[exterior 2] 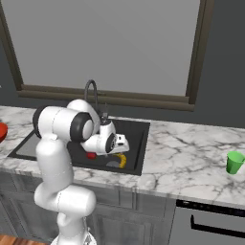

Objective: Remove the tomato and banana from the sink. Then move the bowl and cup from the counter to the sink for washing.

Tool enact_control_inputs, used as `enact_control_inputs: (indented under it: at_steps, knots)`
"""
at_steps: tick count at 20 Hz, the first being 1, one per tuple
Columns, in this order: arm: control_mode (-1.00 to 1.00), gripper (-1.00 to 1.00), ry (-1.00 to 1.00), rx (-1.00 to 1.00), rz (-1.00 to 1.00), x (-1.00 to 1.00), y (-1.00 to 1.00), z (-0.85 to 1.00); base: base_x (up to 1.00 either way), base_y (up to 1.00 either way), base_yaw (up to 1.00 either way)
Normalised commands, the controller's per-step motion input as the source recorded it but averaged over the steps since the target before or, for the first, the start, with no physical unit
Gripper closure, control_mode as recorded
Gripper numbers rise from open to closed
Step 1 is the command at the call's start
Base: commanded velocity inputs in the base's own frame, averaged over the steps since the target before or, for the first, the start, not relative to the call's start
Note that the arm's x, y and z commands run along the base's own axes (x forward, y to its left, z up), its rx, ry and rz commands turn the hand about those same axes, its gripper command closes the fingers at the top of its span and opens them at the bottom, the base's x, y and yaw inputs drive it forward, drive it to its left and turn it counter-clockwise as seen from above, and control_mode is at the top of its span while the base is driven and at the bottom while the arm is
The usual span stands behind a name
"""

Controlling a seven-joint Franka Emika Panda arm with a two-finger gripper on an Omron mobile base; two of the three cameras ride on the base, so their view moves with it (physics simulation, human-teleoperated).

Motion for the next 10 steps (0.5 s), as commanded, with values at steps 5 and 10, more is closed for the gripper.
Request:
enact_control_inputs:
  at_steps: [5,10]
  knots:
    - [-1.00,-1.00,-0.01,-0.03,0.00,0.20,-0.01,-0.18,0.00,0.00,0.00]
    - [-1.00,-1.00,-0.03,-0.07,0.00,0.20,-0.01,-0.16,0.00,0.00,0.00]
